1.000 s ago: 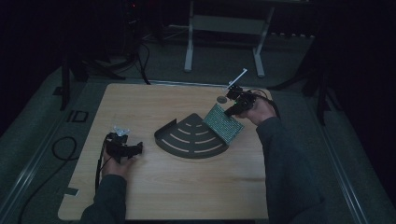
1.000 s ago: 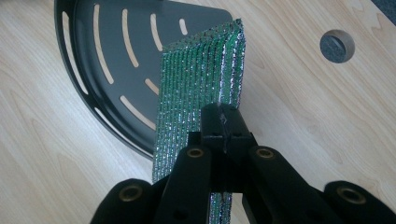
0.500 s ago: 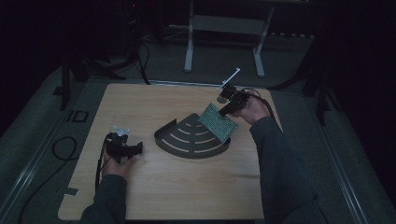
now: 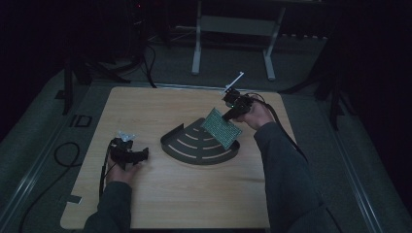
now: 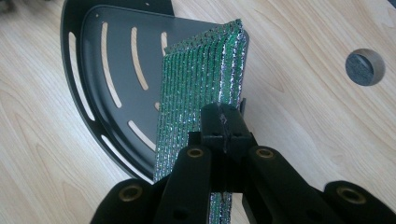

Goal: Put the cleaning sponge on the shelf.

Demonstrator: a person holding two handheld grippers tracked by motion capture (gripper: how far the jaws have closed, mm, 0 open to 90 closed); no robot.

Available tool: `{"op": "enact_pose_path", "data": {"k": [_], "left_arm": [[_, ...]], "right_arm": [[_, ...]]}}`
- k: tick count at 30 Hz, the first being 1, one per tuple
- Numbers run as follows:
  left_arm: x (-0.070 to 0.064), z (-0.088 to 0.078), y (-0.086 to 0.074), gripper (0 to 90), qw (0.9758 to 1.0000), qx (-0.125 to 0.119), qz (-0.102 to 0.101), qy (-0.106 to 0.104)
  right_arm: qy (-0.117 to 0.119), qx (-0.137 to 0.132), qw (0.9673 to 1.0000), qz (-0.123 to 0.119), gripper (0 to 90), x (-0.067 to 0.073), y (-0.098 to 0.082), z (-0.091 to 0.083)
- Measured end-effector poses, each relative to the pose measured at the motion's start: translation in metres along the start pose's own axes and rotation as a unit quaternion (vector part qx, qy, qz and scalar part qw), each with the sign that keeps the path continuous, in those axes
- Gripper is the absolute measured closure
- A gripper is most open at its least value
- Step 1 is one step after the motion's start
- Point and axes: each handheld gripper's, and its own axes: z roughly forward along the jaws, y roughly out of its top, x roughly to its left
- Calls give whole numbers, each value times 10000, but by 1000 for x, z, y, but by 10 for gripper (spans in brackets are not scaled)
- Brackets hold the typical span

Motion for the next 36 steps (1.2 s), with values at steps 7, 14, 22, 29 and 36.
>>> {"op": "enact_pose_path", "data": {"k": [7,14,22,29,36], "left_arm": [[0,0,0,106,10000,-2,0,-2],[0,0,0,106,10000,-1,5,-1],[0,0,0,106,10000,-2,-1,-8],[0,0,0,106,10000,6,9,-8],[0,0,0,106,10000,8,10,-8]], "right_arm": [[26,24,10000,-23,900,3,2,8],[43,63,10000,-22,900,4,2,14],[37,141,9999,-32,900,8,1,26],[-42,164,9998,-106,900,14,1,35],[-61,221,9997,-128,900,17,1,43]]}}
